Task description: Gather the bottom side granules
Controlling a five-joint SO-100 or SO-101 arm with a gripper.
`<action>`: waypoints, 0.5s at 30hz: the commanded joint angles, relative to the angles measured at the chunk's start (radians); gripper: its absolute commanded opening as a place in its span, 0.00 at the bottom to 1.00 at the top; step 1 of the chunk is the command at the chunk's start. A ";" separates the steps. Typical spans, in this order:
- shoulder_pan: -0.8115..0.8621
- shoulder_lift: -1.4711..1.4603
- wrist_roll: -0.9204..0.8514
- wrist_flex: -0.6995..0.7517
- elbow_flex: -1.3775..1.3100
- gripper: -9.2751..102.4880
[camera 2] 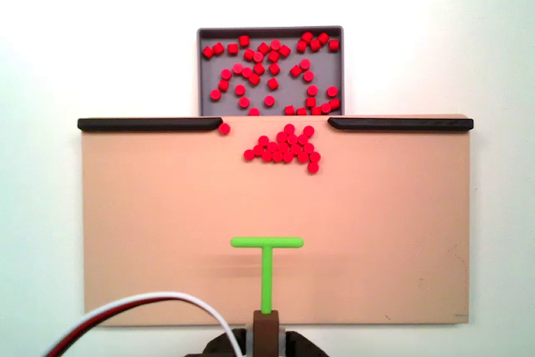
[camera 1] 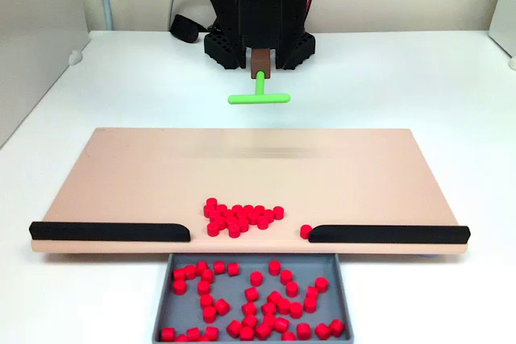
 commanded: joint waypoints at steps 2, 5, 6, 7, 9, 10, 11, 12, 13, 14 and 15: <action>0.011 0.037 -0.009 0.000 -0.009 0.08; 0.012 0.037 -0.012 0.000 -0.011 0.08; 0.014 0.037 -0.014 0.000 -0.011 0.08; 0.015 0.037 -0.015 0.000 -0.011 0.08; 0.020 0.037 -0.018 0.000 -0.011 0.08; 0.021 0.035 -0.018 0.000 -0.011 0.08; 0.021 0.035 -0.018 0.000 -0.011 0.08; 0.021 0.035 -0.018 0.000 -0.011 0.08; 0.021 0.034 -0.017 0.000 -0.011 0.08; 0.021 0.029 -0.015 0.000 -0.011 0.08; 0.021 0.025 -0.017 0.000 -0.011 0.08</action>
